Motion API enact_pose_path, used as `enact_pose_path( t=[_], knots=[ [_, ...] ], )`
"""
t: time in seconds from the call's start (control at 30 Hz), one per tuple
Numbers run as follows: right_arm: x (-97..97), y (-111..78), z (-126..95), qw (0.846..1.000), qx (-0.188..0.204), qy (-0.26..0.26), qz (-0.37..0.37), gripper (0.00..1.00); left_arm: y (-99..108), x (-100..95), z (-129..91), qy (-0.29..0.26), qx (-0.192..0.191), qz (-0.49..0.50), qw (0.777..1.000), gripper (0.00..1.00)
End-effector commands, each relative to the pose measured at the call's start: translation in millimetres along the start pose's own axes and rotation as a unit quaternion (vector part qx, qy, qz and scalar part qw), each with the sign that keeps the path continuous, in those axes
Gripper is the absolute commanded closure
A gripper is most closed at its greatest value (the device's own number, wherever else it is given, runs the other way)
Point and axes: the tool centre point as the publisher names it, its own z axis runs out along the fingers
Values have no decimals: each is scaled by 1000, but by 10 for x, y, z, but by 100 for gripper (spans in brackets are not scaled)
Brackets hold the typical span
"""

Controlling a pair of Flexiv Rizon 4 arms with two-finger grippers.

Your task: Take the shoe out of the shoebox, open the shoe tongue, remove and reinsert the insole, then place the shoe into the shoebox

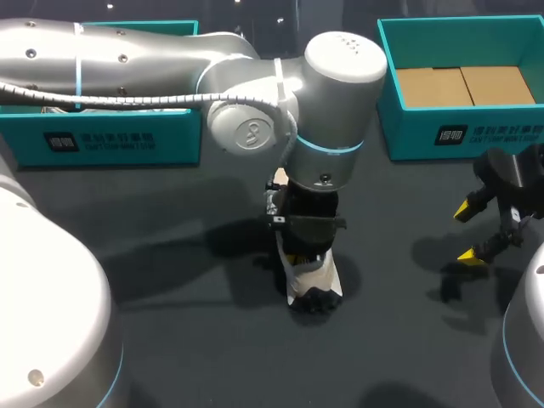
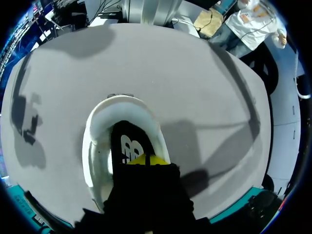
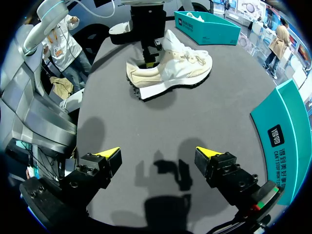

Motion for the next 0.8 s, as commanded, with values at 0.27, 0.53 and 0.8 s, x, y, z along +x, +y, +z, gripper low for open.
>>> enact_pose_path(
  t=[0.27,0.53,0.8],
  knots=[
    [12,0,0,1000,1,-1,0,0,12,-120,119,11,-9,-6,1000,100],
    [12,0,0,1000,1,-1,0,0,1,-178,-185,28,-44,-12,999,100],
    [12,0,0,1000,1,-1,0,0,81,-228,-341,84,-78,-14,993,100]
  ],
)
